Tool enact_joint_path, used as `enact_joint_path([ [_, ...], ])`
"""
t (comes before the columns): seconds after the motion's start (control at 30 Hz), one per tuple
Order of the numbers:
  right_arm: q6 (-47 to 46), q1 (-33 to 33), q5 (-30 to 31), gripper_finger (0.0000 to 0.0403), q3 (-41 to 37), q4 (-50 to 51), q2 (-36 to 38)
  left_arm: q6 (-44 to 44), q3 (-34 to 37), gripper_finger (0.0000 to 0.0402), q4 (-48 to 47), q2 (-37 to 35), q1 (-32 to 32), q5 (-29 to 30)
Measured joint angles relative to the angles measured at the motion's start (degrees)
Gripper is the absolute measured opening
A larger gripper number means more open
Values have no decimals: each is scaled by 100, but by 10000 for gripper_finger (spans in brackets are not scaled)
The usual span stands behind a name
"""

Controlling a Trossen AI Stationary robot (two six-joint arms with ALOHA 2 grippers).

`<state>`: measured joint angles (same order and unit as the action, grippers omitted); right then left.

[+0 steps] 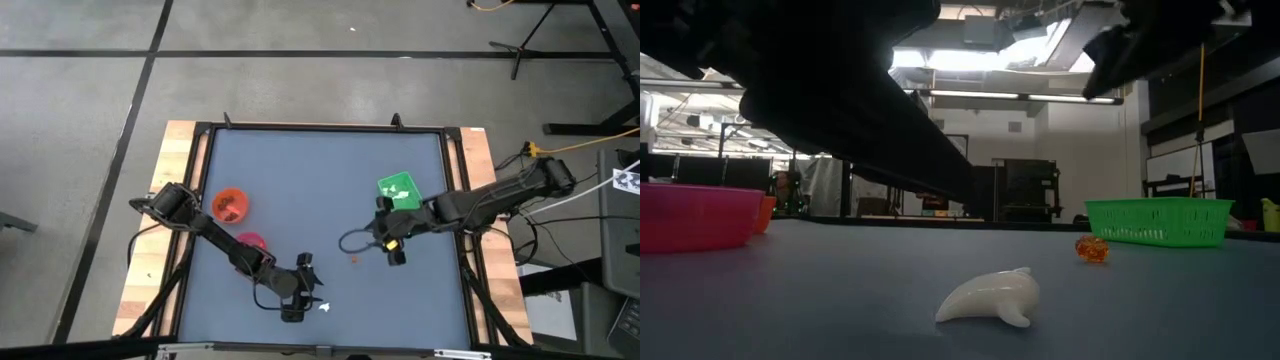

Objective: Sort Halloween decoration
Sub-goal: Put the orange pumpkin toy into the red bowl

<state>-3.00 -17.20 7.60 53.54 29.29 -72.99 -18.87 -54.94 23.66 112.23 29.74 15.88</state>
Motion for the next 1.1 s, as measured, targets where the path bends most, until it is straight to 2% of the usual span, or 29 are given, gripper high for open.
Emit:
enact_joint_path([
  [0.17,493,-57,-295,209,-669,-712,0,2,0,192,0,0,0,11],
  [0.5,504,-45,-678,209,-1507,-2369,-275,133,0,191,-13,0,0,15],
  [0.9,727,-47,-1023,209,-1565,-3654,-1698,448,0,191,-17,-5,-20,21],
  [1.1,950,-45,-1018,209,-1563,-4091,-2149,448,0,191,-44,-5,-22,20],
])
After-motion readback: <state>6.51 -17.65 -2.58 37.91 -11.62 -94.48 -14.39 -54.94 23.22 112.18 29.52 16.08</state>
